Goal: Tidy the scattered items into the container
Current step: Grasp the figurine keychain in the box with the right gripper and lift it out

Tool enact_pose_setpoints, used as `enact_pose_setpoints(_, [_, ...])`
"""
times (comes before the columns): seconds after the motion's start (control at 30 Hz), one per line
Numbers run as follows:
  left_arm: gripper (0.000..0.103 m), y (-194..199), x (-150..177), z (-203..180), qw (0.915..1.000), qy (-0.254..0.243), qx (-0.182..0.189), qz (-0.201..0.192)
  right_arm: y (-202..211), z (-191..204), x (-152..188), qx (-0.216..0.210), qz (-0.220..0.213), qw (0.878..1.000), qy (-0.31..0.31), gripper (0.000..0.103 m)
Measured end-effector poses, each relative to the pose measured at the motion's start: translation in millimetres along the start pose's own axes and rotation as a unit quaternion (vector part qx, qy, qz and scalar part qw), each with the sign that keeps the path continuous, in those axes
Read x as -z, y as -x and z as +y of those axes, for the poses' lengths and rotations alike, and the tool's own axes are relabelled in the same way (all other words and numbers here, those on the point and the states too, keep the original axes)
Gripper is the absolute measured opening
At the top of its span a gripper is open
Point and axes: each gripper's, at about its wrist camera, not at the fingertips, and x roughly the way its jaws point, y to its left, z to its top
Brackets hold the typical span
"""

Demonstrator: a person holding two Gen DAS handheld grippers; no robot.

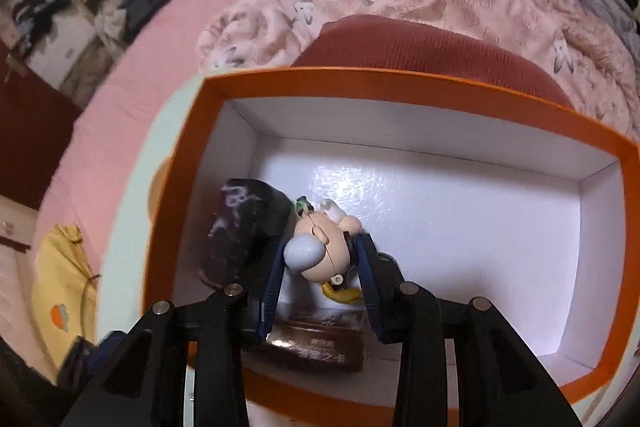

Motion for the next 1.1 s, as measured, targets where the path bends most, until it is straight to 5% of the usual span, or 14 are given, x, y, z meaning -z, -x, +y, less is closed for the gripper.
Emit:
enact_pose_setpoints(0.3, [0.069, -1, 3, 2, 1.0000, 0.001, -0.008, 0.001, 65, -19, 4, -0.044, -0.104, 0.993, -0.025, 0.034])
enact_pose_setpoints(0.5, [0.069, -4, 3, 4, 0.9999, 0.004, -0.011, 0.007, 141, -24, 49, -0.089, -0.183, 0.979, -0.013, 0.035])
enact_pose_setpoints(0.7, [0.069, -9, 5, 3, 0.9998, 0.003, -0.013, 0.015, 134, -36, 124, -0.104, -0.160, 0.982, -0.001, 0.035])
enact_pose_setpoints(0.9, [0.069, -12, 7, -4, 0.9997, -0.002, -0.014, 0.021, 94, -67, 180, -0.133, -0.120, 0.982, -0.057, 0.035])
enact_pose_setpoints(1.1, [0.069, -9, 5, -15, 0.9997, -0.017, -0.005, 0.018, 82, -66, 191, -0.063, -0.149, 0.986, -0.039, 0.036])
